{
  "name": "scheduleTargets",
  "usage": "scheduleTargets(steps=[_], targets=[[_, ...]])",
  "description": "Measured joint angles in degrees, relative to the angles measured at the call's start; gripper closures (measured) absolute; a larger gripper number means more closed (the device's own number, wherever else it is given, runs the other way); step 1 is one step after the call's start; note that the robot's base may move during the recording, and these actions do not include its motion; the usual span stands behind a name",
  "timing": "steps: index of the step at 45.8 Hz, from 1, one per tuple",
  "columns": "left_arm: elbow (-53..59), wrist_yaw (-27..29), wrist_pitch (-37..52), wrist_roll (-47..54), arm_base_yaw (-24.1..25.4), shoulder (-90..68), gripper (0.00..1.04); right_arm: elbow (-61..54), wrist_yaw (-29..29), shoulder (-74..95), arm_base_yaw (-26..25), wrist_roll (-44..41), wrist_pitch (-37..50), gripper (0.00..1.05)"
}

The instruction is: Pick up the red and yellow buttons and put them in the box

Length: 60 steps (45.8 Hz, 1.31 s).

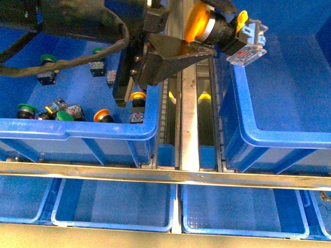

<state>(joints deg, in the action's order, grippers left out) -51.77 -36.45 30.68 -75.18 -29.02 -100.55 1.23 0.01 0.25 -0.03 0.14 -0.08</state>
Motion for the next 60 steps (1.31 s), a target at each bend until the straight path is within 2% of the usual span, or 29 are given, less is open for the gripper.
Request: scheduleTargets(steps=[11,13,17,18,23,30,39,52,60], targets=[[-0.63,2.05,1.33,-2.56,-4.79,-2.78,0.72,0.02,0.07,0.02,0.0,0.0,-0.02,0.06],[-0.9,2.08,1.33,-2.58,-5.05,-2.78,0.72,1.05,3.67,2.27,1.22,1.27,-3.69,0.06],[-1.16,2.43,1.31,-2.54,-5.07,-2.84,0.72,10.14,17.92,18.69,7.19,1.66,-18.47,0.06],[-1.16,2.58,1.31,-2.54,-5.05,-2.86,0.72,11.58,18.05,22.64,8.13,0.94,-18.27,0.06],[-1.25,2.86,1.18,-2.51,-5.14,-2.97,0.72,18.01,10.16,43.5,11.47,-7.19,-5.88,0.06],[-1.36,2.91,1.14,-2.51,-4.79,-3.06,0.72,23.3,-0.09,61.02,11.76,-23.28,6.82,0.06],[-1.79,2.82,1.11,-2.49,-4.46,-3.06,0.72,27.93,-6.1,69.05,11.37,-35.04,7.13,0.06],[-2.21,2.58,1.2,-2.51,-3.96,-3.06,0.72,32.28,-7.96,74.29,12.7,-46.66,10.64,0.06],[-2.21,2.58,1.27,-2.51,-3.87,-3.06,0.72,35.87,-10.6,76.37,14.36,-53.29,9.94,0.06]])
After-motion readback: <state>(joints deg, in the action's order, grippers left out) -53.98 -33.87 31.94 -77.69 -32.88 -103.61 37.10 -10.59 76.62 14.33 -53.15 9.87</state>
